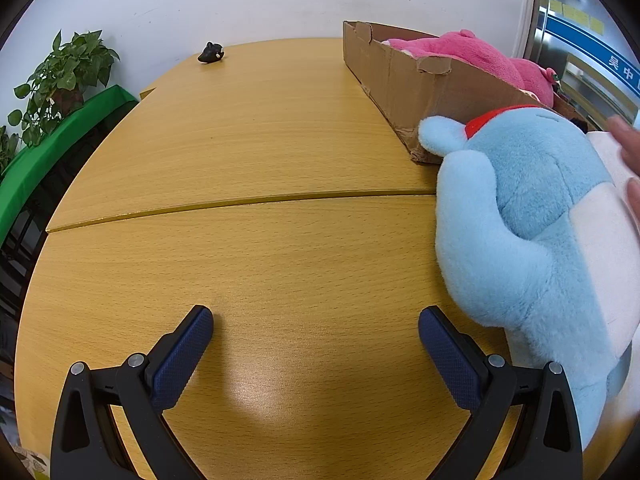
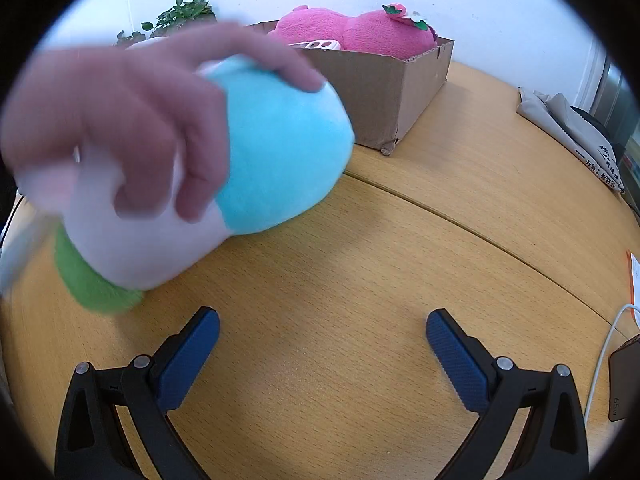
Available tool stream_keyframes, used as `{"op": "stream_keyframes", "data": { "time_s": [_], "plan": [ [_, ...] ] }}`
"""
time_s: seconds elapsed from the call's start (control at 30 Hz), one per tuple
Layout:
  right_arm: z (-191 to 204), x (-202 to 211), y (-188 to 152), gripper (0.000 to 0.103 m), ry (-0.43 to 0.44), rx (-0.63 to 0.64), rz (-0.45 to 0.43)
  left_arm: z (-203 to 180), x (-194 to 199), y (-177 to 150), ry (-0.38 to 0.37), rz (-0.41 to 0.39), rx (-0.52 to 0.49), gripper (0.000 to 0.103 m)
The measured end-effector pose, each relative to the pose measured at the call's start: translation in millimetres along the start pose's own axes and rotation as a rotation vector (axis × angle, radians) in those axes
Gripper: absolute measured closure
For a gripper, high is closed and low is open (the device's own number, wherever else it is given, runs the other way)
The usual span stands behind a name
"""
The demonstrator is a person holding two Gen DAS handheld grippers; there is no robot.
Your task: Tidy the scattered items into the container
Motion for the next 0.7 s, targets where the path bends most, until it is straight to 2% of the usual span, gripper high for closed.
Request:
{"op": "stream_keyframes", "data": {
  "time_s": [0.7],
  "plan": [
    [-0.1, 0.0, -0.1, 0.000, -0.002, -0.003, 0.000, 1.0, -1.3, 0.8, 0.000, 0.000, 0.000, 0.000]
  ]
}}
Point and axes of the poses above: each gripper's, at about its wrist camera, not at the fingertips, and x roughly against the way its jaws point, z to its left, y to its top, the point moved 5 cm from there along -x, roughly the way its jaws point, and after that the axes turned 5 degrees about x, right-handed, at the moved point
